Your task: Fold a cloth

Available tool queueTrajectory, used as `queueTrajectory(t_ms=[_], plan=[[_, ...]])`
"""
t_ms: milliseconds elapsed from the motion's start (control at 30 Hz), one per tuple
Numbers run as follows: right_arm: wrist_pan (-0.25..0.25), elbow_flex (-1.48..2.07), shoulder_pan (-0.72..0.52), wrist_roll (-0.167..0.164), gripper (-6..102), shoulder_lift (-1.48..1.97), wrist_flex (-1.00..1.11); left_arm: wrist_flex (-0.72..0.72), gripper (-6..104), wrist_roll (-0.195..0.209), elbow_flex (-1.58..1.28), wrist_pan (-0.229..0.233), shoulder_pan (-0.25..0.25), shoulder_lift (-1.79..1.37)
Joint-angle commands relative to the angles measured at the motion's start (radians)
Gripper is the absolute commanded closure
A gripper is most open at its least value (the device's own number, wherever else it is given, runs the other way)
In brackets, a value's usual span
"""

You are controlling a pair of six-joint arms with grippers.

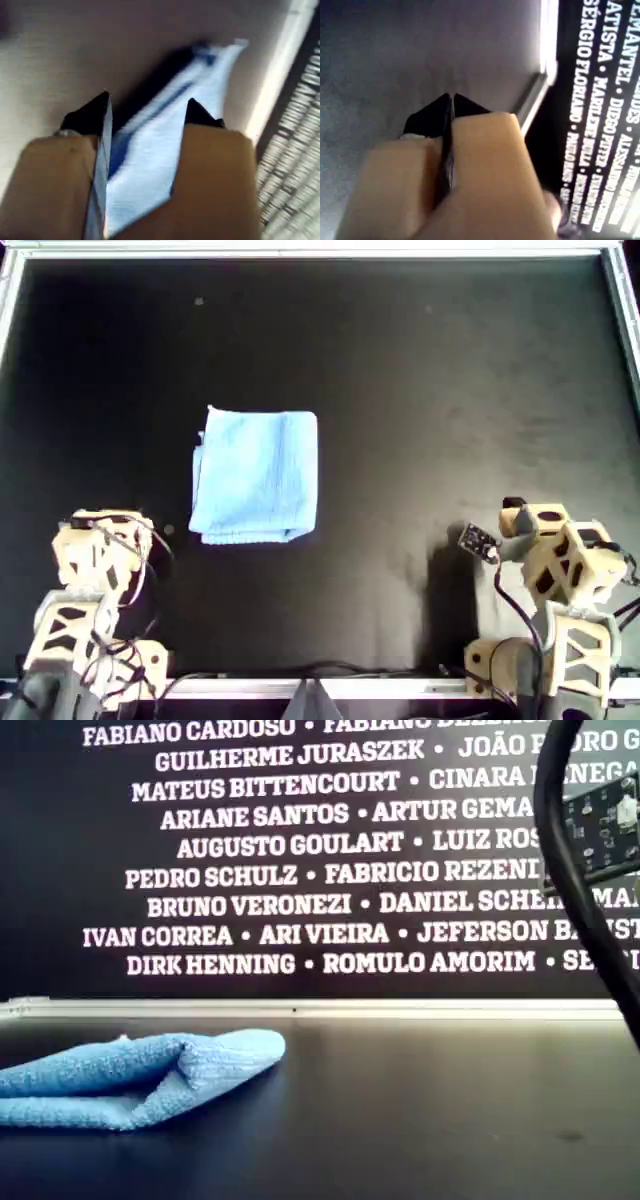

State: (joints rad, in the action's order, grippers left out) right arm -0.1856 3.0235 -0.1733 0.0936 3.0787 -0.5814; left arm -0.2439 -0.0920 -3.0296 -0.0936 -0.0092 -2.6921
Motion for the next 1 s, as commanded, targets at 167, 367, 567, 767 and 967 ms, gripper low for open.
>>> queueTrajectory(t_ms=[167,367,567,767,967], plan=[[0.005,0.011,0.002,-0.003,97,0.035,0.012,0.002,44,0.003,0.014,0.005,0.021,0.225],[0.005,0.011,0.002,-0.003,97,0.035,0.012,0.003,44,0.005,0.021,0.005,0.021,0.241],[0.005,0.011,0.002,-0.003,97,0.035,0.012,0.003,44,0.005,0.021,0.005,0.021,0.241],[0.005,0.011,0.002,-0.003,97,0.035,0.012,0.003,44,0.005,0.021,0.005,0.021,0.241],[0.005,0.011,0.002,-0.003,97,0.035,0.012,0.003,44,0.005,0.021,0.005,0.021,0.241]])
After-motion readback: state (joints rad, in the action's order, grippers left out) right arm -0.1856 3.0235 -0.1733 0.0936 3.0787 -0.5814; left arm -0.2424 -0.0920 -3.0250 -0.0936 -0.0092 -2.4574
